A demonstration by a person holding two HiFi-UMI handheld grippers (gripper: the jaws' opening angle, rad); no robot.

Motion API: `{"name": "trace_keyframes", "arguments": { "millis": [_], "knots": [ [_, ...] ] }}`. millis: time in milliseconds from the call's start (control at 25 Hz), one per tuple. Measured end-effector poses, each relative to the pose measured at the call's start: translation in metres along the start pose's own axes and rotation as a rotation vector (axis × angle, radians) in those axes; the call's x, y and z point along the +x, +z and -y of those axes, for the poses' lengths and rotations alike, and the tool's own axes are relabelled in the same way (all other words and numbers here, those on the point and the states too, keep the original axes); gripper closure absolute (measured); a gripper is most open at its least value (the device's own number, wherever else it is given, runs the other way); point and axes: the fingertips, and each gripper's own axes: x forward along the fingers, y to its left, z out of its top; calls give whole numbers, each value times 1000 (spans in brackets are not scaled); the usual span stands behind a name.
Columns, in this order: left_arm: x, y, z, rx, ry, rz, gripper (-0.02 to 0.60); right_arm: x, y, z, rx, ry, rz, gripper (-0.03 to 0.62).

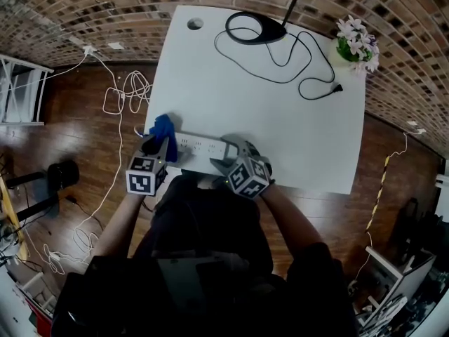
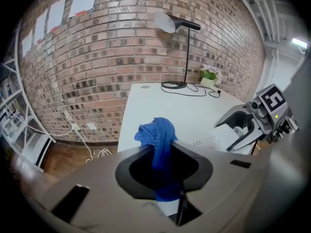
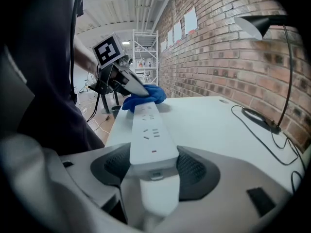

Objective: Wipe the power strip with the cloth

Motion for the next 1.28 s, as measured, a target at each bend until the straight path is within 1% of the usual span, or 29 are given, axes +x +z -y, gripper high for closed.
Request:
{"name": "trace_keyframes", "arguments": {
  "millis": [80, 360, 640, 760, 880, 920, 960, 1040, 1080, 1280],
  "knots": [
    [0, 0, 1, -16, -17, 6, 506, 0, -1, 0, 3, 4, -4, 299],
    [-1, -1, 1, -43, -28, 48, 506, 1, 1, 0, 9, 3, -11, 299],
    [-4, 0, 1, -47, -3, 114, 506, 2, 2, 1, 9, 0, -7, 298],
    [-4, 0, 7, -13, -3, 125, 506, 1, 0, 0, 12, -1, -10, 298],
    [-4, 0, 24, 74, -4, 130, 509, 1, 0, -1, 13, 1, -12, 298],
    [-3, 0, 28, 94, -3, 127, 511, 1, 0, 0, 12, 1, -10, 298],
    [-2, 1, 31, 97, -7, 122, 511, 1, 0, 0, 12, 0, -9, 298],
    [-1, 1, 36, 83, -40, 105, 512, 0, 0, 0, 12, -2, -8, 298],
    [-1, 1, 41, 89, -64, 97, 512, 0, 0, -1, 12, -2, -8, 298],
    [3, 2, 75, 158, -139, 79, 512, 1, 1, -1, 8, -2, -6, 298]
  ]
}}
